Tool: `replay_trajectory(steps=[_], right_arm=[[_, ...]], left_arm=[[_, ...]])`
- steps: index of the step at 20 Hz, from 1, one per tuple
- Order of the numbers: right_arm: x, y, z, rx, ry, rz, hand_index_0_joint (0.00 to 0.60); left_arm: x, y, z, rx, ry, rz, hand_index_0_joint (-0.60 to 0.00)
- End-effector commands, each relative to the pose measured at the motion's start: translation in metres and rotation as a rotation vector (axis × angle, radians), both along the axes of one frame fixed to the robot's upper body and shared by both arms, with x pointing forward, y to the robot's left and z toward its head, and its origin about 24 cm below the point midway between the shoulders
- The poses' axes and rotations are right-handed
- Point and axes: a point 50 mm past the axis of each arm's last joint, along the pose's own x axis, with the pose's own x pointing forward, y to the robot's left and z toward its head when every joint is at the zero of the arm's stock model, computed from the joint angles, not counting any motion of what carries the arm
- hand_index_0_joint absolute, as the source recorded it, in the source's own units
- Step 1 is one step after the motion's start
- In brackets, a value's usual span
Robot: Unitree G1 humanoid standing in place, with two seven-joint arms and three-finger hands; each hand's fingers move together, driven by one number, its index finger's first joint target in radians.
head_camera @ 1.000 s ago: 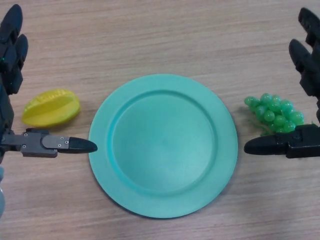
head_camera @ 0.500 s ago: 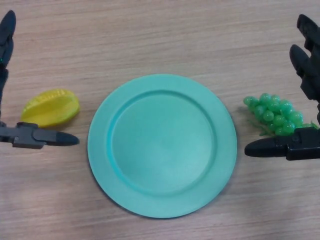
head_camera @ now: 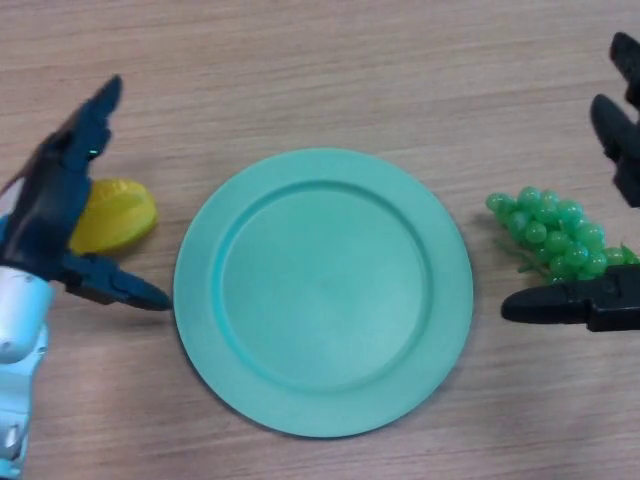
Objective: Pick up the yellow starfruit and place it on the plate
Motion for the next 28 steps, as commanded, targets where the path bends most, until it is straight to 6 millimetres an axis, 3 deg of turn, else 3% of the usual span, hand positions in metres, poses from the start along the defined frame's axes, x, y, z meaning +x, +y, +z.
replay_trajectory(steps=[1,4,5,6,9,10,14,21,24,28], right_arm=[[-0.015,-0.011,0.03,-0.008,-0.199,-0.044,0.0],[-0.018,-0.013,0.031,-0.009,-0.212,-0.059,0.0],[-0.019,-0.014,0.032,-0.011,-0.214,-0.06,0.0],[-0.019,-0.014,0.032,-0.012,-0.216,-0.06,0.0],[-0.02,-0.016,0.033,-0.019,-0.227,-0.069,0.0],[-0.02,-0.016,0.033,-0.024,-0.229,-0.072,0.0],[-0.017,-0.014,0.031,-0.027,-0.219,-0.07,0.0],[-0.012,-0.01,0.028,-0.04,-0.197,-0.052,0.0],[-0.011,-0.01,0.027,-0.033,-0.186,-0.046,0.0],[-0.013,-0.01,0.027,-0.024,-0.186,-0.036,0.0]], left_arm=[[0.003,0.009,0.026,0.112,-0.148,0.068,0.0],[0.003,0.011,0.014,0.277,-0.06,0.105,0.0],[0.003,0.011,0.013,0.286,-0.049,0.108,-0.051],[0.003,0.011,0.014,0.277,-0.052,0.111,-0.15],[0.0,0.014,0.022,0.17,-0.126,0.152,-0.55],[0.0,0.015,0.023,0.145,-0.134,0.17,-0.6],[-0.002,0.021,0.026,0.193,-0.153,0.202,-0.6],[-0.015,0.027,0.069,0.261,-0.433,0.272,-0.6],[-0.019,0.004,0.081,0.297,-0.499,0.223,-0.6],[-0.027,-0.044,0.08,0.275,-0.486,0.038,-0.6]])
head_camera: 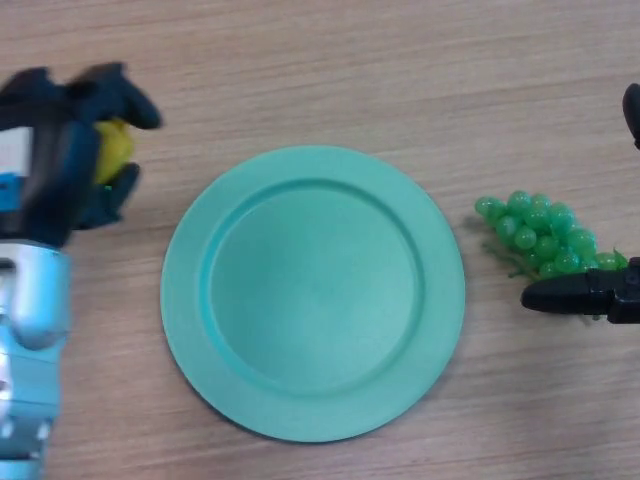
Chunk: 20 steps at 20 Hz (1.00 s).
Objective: Pick up the yellow starfruit and place it on the plate
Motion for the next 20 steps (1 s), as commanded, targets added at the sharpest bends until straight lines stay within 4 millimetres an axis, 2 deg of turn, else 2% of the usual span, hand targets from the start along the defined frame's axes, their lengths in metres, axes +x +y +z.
replay_trajectory(steps=[1,5,7,9,11,16,17,18,19,20], right_arm=[[-0.012,-0.001,0.027,-0.034,-0.187,0.004,0.0],[-0.012,0.0,0.025,-0.025,-0.179,0.002,0.0],[-0.015,0.001,0.028,0.01,-0.195,0.002,0.0],[-0.016,0.003,0.029,0.034,-0.207,-0.002,0.0],[-0.017,0.003,0.031,0.028,-0.218,-0.002,0.0],[-0.014,0.005,0.032,-0.013,-0.215,-0.022,0.0],[-0.015,0.005,0.032,-0.011,-0.215,-0.02,0.0],[-0.015,0.005,0.032,-0.011,-0.215,-0.02,0.0],[-0.015,0.006,0.032,-0.012,-0.217,-0.021,0.0],[-0.014,0.006,0.032,-0.015,-0.218,-0.021,0.0]], left_arm=[[-0.012,-0.023,0.02,0.055,-0.122,-0.11,-0.6],[-0.016,-0.054,0.001,-0.052,0.059,-0.274,-0.6],[-0.013,-0.061,-0.008,-0.117,0.133,-0.316,-0.6],[-0.012,-0.065,-0.015,-0.159,0.216,-0.356,-0.6],[-0.007,-0.062,-0.021,-0.141,0.277,-0.313,-0.6],[-0.001,-0.06,-0.017,-0.285,0.276,-0.303,-0.6],[0.0,-0.06,-0.015,-0.309,0.259,-0.312,-0.55],[-0.001,-0.061,-0.014,-0.309,0.255,-0.315,-0.45],[-0.002,-0.061,-0.014,-0.299,0.247,-0.319,-0.301],[-0.003,-0.061,-0.014,-0.289,0.239,-0.32,-0.201]])
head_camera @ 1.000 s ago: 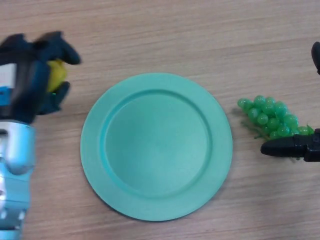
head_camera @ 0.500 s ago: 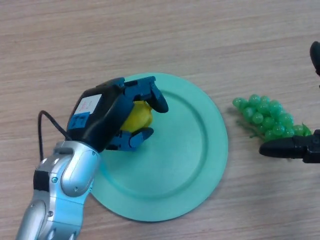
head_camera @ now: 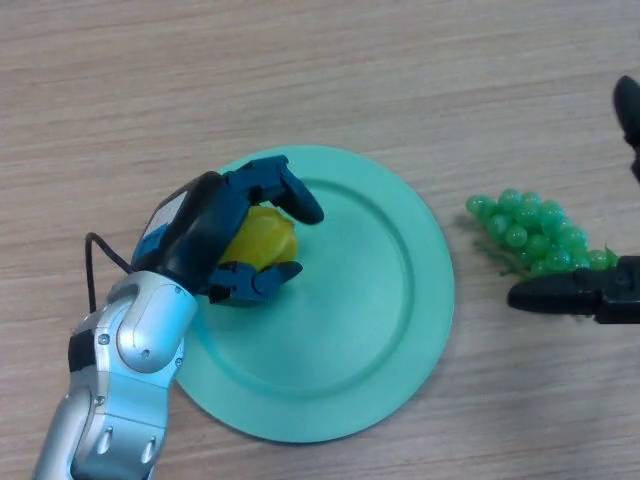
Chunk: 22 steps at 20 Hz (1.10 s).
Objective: Pick up the yellow starfruit and place it on the plate
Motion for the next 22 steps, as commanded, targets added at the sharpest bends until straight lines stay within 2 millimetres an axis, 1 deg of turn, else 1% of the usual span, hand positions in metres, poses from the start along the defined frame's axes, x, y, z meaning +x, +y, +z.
replay_trajectory(steps=[1,2,6,7,9,11,13,16,18,20,22], right_arm=[[-0.009,-0.004,0.029,-0.05,-0.197,-0.054,0.0],[-0.007,-0.003,0.029,-0.06,-0.194,-0.052,0.0],[-0.012,0.005,0.028,-0.035,-0.18,-0.023,0.0],[-0.012,0.005,0.029,-0.039,-0.187,-0.026,0.0],[-0.011,0.003,0.029,-0.033,-0.186,-0.023,0.0],[-0.011,0.0,0.027,-0.034,-0.185,-0.022,0.0],[-0.011,0.002,0.025,-0.043,-0.178,0.0,0.0],[-0.009,0.006,0.021,-0.04,-0.156,0.043,0.0],[-0.005,0.002,0.023,-0.04,-0.172,0.044,0.0],[-0.002,0.0,0.023,-0.084,-0.188,0.045,0.0],[0.004,0.002,0.021,-0.151,-0.209,0.044,0.0]], left_arm=[[-0.008,0.0,0.038,-0.021,-0.242,-0.02,-0.05],[-0.009,0.004,0.043,-0.03,-0.267,-0.007,0.0],[-0.014,0.019,0.058,-0.091,-0.317,0.038,0.0],[-0.017,0.027,0.066,-0.168,-0.337,0.012,0.0],[-0.02,0.042,0.069,-0.248,-0.356,-0.005,0.0],[-0.028,0.053,0.073,-0.342,-0.381,-0.019,0.0],[-0.034,0.06,0.076,-0.44,-0.399,0.009,0.0],[-0.038,0.065,0.075,-0.461,-0.445,0.067,0.0],[-0.042,0.075,0.077,-0.491,-0.468,0.128,0.0],[-0.047,0.084,0.08,-0.563,-0.421,0.156,0.0],[-0.05,0.091,0.082,-0.552,-0.431,0.149,0.0]])
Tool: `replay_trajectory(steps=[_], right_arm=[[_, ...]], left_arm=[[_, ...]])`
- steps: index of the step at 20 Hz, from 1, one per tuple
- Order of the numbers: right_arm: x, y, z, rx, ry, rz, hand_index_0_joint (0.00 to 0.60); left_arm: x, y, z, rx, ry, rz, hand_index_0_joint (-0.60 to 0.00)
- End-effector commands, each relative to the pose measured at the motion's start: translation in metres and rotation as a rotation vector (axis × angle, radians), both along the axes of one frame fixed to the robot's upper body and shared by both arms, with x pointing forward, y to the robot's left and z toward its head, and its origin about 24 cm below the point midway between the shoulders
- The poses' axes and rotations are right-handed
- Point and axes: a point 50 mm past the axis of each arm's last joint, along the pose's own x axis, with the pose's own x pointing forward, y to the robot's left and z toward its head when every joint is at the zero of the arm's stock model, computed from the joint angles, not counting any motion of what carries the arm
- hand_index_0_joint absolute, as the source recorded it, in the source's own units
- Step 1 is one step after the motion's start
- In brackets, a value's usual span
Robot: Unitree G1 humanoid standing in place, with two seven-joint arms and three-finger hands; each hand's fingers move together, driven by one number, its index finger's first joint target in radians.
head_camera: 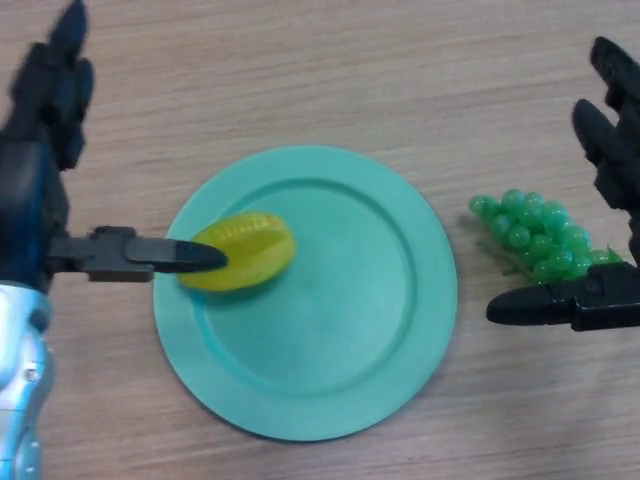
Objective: Pick up the yellow starfruit and place it on the plate
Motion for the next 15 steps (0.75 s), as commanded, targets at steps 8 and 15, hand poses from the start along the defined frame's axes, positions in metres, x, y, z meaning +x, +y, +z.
replay_trajectory(steps=[8,15], right_arm=[[0.002,-0.001,0.025,-0.129,-0.244,0.007,0.0],[-0.003,-0.006,0.023,-0.112,-0.234,-0.01,0.0]], left_arm=[[-0.019,0.025,0.031,0.022,-0.205,0.052,0.0],[-0.02,0.022,0.023,0.041,-0.176,0.055,0.0]])
